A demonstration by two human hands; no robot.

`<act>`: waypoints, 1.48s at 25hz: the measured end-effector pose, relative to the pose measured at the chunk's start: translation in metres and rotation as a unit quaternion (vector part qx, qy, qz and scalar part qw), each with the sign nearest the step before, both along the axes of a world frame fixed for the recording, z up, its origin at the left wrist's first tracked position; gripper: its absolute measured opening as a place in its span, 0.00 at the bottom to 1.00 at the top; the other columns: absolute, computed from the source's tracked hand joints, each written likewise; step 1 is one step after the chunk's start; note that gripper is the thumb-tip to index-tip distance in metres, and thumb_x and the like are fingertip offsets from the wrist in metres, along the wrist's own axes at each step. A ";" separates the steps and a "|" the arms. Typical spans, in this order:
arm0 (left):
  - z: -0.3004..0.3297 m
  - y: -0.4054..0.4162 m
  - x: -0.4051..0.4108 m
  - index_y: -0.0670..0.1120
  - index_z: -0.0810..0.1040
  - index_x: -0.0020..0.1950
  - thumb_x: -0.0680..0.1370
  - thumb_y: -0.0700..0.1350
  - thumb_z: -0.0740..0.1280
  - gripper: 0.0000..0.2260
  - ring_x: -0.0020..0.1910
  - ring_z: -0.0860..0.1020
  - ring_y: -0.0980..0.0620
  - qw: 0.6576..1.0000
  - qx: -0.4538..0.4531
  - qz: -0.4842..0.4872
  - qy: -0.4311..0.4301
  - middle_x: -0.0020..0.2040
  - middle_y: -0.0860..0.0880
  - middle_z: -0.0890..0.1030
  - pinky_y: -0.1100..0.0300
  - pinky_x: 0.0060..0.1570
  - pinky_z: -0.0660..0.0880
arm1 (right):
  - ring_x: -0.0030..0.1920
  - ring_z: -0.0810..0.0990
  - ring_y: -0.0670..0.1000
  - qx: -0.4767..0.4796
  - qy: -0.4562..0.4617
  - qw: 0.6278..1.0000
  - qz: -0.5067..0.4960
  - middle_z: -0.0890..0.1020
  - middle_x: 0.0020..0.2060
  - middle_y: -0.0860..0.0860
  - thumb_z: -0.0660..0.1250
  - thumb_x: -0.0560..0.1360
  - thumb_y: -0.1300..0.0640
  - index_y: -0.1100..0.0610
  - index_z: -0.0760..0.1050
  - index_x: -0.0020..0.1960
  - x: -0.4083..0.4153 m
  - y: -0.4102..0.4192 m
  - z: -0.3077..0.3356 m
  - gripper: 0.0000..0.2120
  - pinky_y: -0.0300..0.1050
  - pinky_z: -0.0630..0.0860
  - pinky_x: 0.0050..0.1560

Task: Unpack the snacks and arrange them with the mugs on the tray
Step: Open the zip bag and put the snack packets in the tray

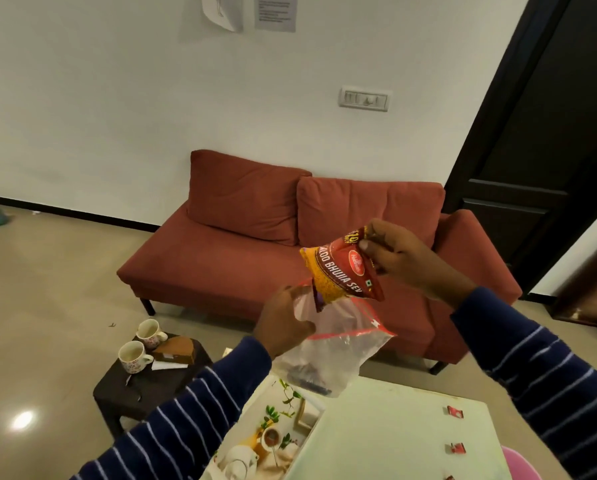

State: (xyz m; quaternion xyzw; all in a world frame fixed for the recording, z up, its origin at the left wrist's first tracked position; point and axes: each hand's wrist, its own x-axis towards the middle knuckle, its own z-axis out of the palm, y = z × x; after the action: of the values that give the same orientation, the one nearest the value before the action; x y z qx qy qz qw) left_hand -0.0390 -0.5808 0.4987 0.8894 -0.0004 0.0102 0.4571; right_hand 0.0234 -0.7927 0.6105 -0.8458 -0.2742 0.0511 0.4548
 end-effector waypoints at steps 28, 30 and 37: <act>-0.255 0.087 -0.117 0.47 0.76 0.68 0.68 0.32 0.64 0.29 0.65 0.72 0.60 0.979 0.004 0.136 0.153 0.66 0.56 0.75 0.68 0.64 0.71 | 0.53 0.77 0.56 -0.178 0.309 0.931 -0.079 0.75 0.57 0.58 0.54 0.85 0.55 0.55 0.67 0.59 0.100 0.107 -0.521 0.06 0.42 0.76 0.41; -0.276 0.091 -0.120 0.49 0.76 0.68 0.68 0.32 0.63 0.29 0.62 0.74 0.64 0.974 -0.022 0.150 0.167 0.66 0.57 0.75 0.75 0.52 0.72 | 0.51 0.77 0.56 -0.214 0.303 0.927 -0.053 0.77 0.57 0.60 0.54 0.85 0.56 0.55 0.68 0.59 0.105 0.116 -0.571 0.07 0.40 0.73 0.39; -0.332 0.087 -0.103 0.54 0.76 0.67 0.68 0.39 0.62 0.28 0.56 0.75 0.68 0.963 -0.090 0.160 0.197 0.66 0.62 0.75 0.74 0.44 0.73 | 0.50 0.79 0.58 -0.243 0.291 0.925 -0.040 0.79 0.57 0.63 0.54 0.85 0.55 0.54 0.70 0.58 0.144 0.136 -0.692 0.08 0.45 0.77 0.45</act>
State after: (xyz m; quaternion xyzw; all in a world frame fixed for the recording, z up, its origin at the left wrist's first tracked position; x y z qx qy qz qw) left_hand -0.1417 -0.4937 0.1669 0.8172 0.2329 -0.0927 0.5190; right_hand 0.1672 -0.6567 -0.0812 -0.8884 -0.0752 0.3419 0.2970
